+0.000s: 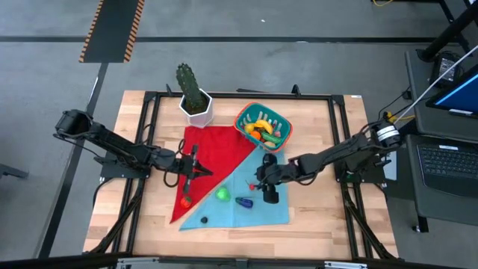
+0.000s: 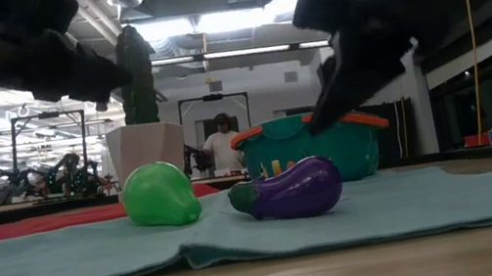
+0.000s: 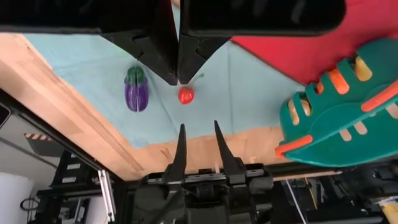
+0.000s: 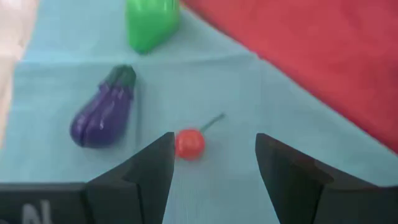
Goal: Pick and placing Produce into tupperware
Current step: Put the red cherry into the blue basket
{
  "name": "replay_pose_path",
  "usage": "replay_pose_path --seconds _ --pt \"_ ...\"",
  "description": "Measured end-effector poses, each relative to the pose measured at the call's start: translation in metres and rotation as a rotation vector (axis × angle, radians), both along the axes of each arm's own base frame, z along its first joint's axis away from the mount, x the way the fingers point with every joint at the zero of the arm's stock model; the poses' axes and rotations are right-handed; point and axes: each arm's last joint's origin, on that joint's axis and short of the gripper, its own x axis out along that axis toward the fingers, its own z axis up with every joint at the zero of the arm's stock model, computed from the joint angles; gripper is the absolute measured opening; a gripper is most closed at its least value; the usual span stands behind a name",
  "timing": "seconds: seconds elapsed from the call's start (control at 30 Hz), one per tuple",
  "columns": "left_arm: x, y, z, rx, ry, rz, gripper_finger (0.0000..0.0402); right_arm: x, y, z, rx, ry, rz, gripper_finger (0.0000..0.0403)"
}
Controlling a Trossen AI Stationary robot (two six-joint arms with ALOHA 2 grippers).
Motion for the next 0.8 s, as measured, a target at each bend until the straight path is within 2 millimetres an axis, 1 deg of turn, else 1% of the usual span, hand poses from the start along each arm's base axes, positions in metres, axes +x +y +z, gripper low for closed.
replay_pose_path --seconds 0.13,0.3,0.6,0.8 --pt "0.000 0.000 -0.001 0.002 0.013 0.000 0.0013 0.003 0.001 -0.015 -0.006 0.047 -0.007 0.0225" --pt "0.000 0.000 -0.001 0.004 0.014 0.000 0.0026 0.005 0.001 -0.026 0.001 0.068 -0.021 0.0225" --pt "0.000 0.000 -0.002 0.005 0.017 0.000 0.0046 0.008 0.009 -0.025 0.047 0.025 -0.035 0.0225" --pt "0.000 0.000 -0.002 0.005 0.017 0.000 0.0056 0.008 0.016 -0.024 0.037 -0.006 -0.029 0.0225"
